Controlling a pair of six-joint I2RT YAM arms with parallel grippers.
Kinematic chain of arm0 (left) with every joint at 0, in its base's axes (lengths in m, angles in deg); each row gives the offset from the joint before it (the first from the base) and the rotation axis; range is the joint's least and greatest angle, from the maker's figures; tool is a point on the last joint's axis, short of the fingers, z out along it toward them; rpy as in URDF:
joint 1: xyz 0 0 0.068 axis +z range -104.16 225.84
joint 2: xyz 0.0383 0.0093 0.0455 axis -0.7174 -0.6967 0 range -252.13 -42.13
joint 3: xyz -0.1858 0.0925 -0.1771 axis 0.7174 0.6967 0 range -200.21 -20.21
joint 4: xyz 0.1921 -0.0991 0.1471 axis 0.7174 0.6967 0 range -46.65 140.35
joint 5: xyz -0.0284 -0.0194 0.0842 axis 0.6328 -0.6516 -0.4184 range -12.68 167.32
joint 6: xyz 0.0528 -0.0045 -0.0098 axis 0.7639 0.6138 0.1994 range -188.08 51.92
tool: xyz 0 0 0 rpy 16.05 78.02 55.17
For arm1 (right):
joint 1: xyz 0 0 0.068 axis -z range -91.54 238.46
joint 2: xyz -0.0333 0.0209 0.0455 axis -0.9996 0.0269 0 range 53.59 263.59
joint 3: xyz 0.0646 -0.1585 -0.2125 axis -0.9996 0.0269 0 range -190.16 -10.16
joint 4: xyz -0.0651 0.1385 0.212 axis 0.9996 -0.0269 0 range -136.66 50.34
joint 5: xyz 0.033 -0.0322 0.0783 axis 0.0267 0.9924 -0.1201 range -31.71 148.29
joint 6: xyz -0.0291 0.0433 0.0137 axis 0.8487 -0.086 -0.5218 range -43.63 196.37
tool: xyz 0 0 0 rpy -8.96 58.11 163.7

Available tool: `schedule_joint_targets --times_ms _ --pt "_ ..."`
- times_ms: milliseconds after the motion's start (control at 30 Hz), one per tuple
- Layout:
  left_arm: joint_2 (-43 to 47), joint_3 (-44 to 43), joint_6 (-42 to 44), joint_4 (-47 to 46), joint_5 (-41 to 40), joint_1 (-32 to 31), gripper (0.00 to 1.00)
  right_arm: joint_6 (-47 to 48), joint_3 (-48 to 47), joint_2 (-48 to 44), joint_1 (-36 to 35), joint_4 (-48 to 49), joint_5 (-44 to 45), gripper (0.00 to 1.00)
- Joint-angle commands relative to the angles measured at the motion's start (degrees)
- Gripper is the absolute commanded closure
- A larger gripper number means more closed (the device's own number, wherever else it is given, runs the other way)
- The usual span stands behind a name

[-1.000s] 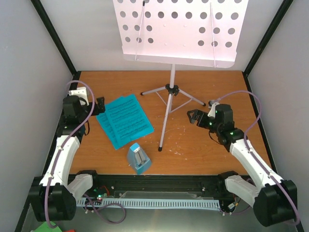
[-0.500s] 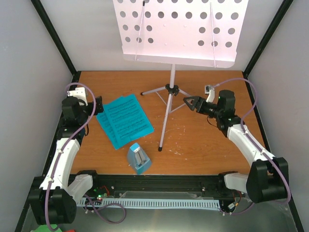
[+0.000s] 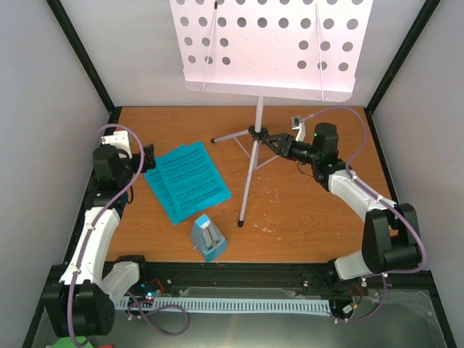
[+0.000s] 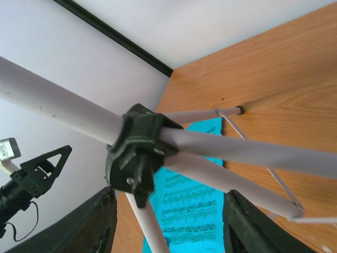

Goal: Pack up the instrument practice props

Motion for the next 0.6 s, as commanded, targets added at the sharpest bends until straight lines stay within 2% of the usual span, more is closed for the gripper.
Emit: schedule_joint_targets --times_ms 0,300,567 --pt "0.24 -0.16 0.74 -1.15 0.23 0.26 0.01 -1.29 -0.76 0.50 -1.49 3.80 -1.12 0.50" --pt "-0.72 -0.33 0.65 -1.02 1.13 0.23 0.01 3.44 -1.79 0.36 -1.48 -0.07 1.99 0.65" --pt "-1.28 -0.28 0.43 -1.06 1.33 0.21 0.00 4.85 -2.48 0.42 -1.52 -0.13 1.17 0.74"
